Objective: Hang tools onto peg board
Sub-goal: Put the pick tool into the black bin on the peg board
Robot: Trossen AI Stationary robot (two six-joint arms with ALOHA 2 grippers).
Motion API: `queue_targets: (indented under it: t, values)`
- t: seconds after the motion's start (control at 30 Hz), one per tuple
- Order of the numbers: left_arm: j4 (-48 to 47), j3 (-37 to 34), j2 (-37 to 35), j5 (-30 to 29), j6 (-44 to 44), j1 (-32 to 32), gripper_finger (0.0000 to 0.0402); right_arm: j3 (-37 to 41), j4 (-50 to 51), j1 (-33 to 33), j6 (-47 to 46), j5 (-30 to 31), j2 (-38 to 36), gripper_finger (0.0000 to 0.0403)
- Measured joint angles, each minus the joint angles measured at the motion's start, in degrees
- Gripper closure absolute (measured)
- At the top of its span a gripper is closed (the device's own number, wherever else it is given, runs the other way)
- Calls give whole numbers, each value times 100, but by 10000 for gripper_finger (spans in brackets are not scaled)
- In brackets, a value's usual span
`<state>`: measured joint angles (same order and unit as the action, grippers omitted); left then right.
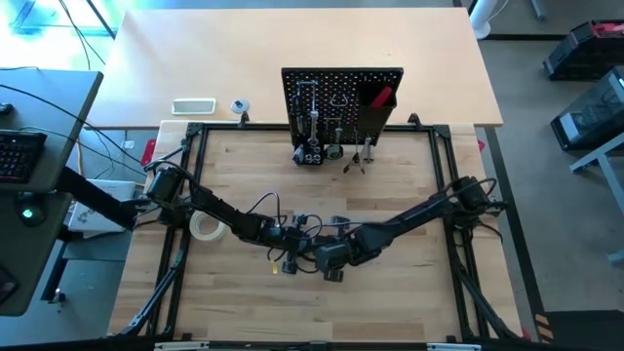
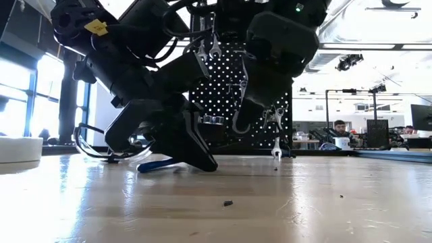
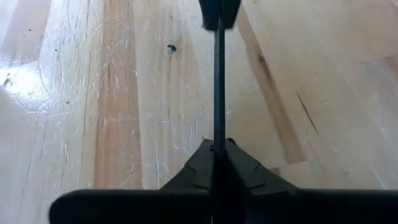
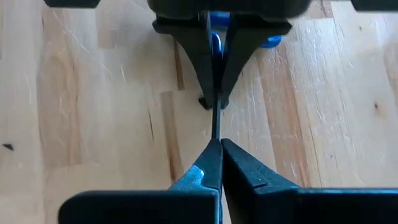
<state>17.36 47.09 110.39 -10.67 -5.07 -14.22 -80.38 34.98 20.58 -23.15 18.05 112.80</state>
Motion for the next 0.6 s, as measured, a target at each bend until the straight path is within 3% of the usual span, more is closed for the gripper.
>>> queue_targets:
  t: [0.17,0.33,0.6]
  values:
    - [3,0,0,-57,-72,-33,399,-223,579,123,-179,96,-1,390]
    - [-151,44,-40,-35,-117,-60,400,-354,776,346,-250,109,-3,337]
    - [-2020,898,-162,-15,-303,-82,401,-367,599,656,-385,330,-3,259]
